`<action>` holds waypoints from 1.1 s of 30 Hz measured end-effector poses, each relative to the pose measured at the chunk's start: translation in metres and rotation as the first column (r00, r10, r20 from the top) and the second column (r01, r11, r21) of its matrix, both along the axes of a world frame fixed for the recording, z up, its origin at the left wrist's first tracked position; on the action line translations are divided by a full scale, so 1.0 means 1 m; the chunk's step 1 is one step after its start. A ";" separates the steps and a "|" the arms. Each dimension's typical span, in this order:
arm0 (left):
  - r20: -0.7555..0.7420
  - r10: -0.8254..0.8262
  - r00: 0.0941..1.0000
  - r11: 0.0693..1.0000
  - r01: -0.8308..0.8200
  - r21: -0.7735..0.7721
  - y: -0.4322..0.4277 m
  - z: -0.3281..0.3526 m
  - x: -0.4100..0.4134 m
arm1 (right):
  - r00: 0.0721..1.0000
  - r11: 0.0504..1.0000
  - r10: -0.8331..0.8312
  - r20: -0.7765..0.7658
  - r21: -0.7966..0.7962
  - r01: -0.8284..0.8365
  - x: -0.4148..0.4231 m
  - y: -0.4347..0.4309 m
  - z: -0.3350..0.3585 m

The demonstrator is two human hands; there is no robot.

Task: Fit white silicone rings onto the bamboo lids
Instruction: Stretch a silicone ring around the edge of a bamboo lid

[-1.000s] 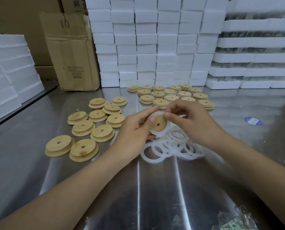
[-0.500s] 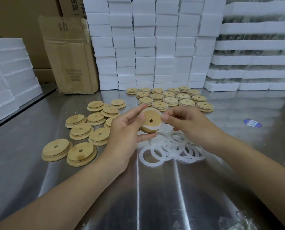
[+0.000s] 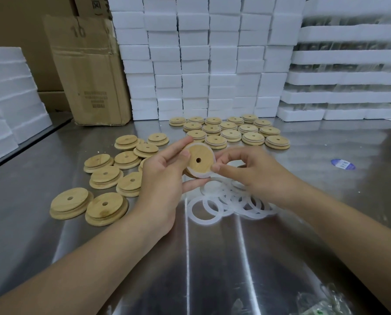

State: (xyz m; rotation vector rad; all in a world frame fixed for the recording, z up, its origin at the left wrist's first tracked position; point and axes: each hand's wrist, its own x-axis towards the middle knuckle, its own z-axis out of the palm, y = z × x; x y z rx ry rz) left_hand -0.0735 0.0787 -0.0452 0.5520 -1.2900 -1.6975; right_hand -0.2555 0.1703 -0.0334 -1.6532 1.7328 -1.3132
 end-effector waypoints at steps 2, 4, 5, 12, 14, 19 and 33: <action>-0.001 -0.034 0.999 0.999 0.034 0.006 -0.001 0.001 0.003 | 1.000 1.000 0.003 0.018 -0.015 -0.003 0.003 0.000 -0.002; 0.006 -0.081 0.997 0.997 0.081 -0.011 -0.003 0.003 0.007 | 0.999 1.000 -0.005 0.036 -0.018 0.006 0.003 0.001 -0.003; 0.012 -0.097 0.995 0.995 0.098 -0.024 -0.003 0.004 0.007 | 0.999 1.000 -0.016 0.037 -0.012 0.016 0.002 0.001 -0.003; 0.164 0.011 0.986 0.873 0.071 -0.482 0.000 0.008 0.002 | 0.998 0.997 -0.055 0.042 -0.044 0.057 0.009 -0.001 -0.009; 0.180 0.041 0.983 0.830 0.067 -0.554 -0.001 0.009 0.001 | 0.996 0.994 -0.086 0.031 -0.069 0.088 0.011 -0.002 -0.010; 0.109 0.020 0.994 0.934 0.021 -0.355 -0.004 0.002 0.003 | 0.990 0.979 -0.137 0.011 -0.151 0.137 0.007 -0.001 0.001; 0.190 -0.152 0.970 0.972 0.182 -0.150 -0.002 -0.004 0.005 | 0.988 0.986 -0.132 0.082 -0.095 0.140 0.012 0.004 0.006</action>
